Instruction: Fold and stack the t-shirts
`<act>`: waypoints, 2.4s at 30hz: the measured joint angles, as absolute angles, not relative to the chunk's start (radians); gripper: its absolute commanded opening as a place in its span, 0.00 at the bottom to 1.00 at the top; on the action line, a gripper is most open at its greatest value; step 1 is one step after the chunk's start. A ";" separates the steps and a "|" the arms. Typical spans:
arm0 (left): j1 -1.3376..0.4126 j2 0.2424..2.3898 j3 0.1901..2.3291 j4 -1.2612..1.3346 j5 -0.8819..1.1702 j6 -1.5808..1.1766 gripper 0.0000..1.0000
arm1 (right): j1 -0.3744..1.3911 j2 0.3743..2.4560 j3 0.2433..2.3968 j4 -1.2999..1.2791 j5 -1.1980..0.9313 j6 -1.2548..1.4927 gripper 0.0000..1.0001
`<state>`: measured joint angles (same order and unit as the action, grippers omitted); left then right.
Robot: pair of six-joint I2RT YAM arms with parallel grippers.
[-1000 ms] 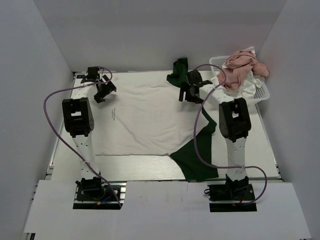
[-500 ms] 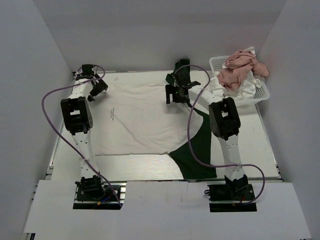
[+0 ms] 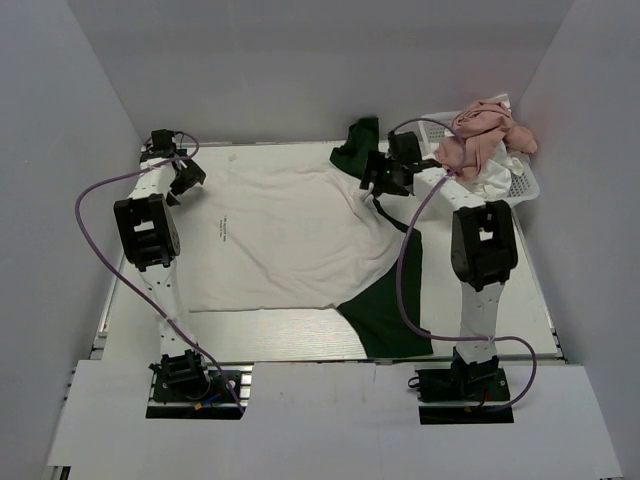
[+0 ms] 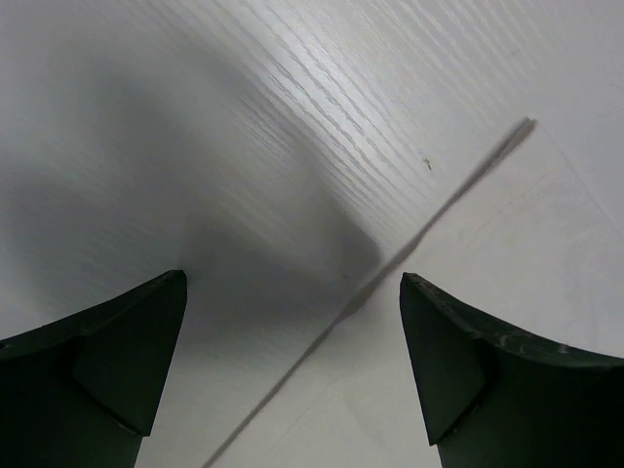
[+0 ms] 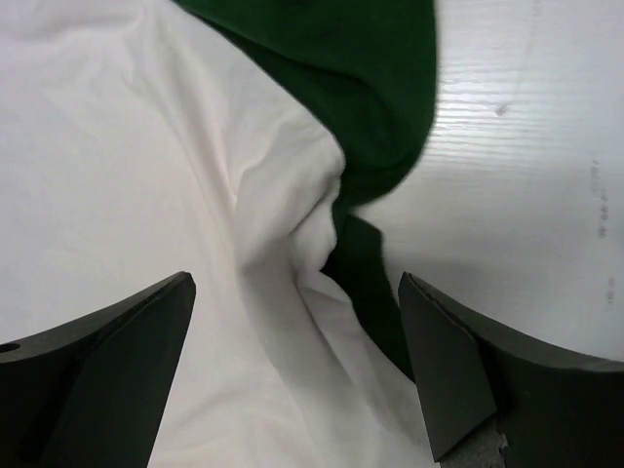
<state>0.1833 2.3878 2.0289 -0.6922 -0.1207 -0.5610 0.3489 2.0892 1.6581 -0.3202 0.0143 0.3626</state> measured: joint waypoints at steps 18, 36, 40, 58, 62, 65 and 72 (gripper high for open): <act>0.081 2.352 1.956 -0.597 0.121 -0.539 1.00 | 0.260 1.951 1.238 -0.107 -0.208 0.464 0.90; 0.080 2.353 1.944 -0.564 0.134 -0.545 1.00 | 0.145 1.625 0.957 -0.212 0.070 0.534 0.90; 0.082 2.353 1.944 -0.562 0.150 -0.539 1.00 | 0.208 1.660 1.100 -0.207 0.052 0.462 0.90; 0.052 2.521 2.235 -0.654 0.071 -0.386 1.00 | 0.305 2.425 2.022 -0.318 0.059 0.360 0.90; 0.052 2.530 2.241 -0.626 0.087 -0.377 1.00 | 0.296 2.527 2.175 -0.344 0.083 0.383 0.90; 0.052 2.560 2.278 -0.589 0.113 -0.379 1.00 | 0.277 2.568 2.235 -0.325 0.078 0.432 0.90; 0.053 2.615 2.344 -0.510 0.160 -0.413 1.00 | 0.196 2.687 2.360 -0.161 0.016 0.521 0.90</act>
<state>0.0528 2.6152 2.3436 -0.5098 0.1600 -0.4129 0.1959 2.6869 2.3600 -0.1612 0.0162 0.5213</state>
